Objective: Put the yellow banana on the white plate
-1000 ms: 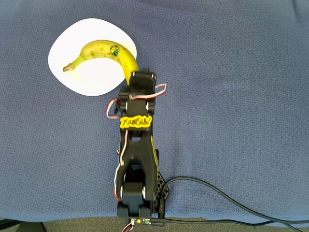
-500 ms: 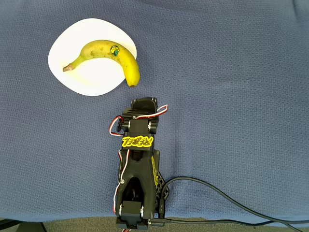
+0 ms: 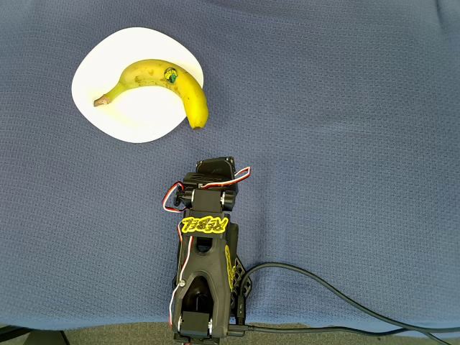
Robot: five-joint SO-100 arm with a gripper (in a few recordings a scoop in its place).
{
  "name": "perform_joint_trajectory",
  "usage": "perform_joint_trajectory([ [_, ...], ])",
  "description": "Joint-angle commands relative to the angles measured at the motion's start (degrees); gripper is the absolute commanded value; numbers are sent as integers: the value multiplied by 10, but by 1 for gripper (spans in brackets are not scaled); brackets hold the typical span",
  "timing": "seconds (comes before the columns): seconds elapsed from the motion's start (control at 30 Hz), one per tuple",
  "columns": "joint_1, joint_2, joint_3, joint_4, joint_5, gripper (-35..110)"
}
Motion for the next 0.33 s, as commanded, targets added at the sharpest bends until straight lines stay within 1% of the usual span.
perform_joint_trajectory([
  [0.0,4,4,-8,30,3,0],
  [0.13,7,18,-12,68,27,0],
  [0.3,14,23,-12,72,31,0],
])
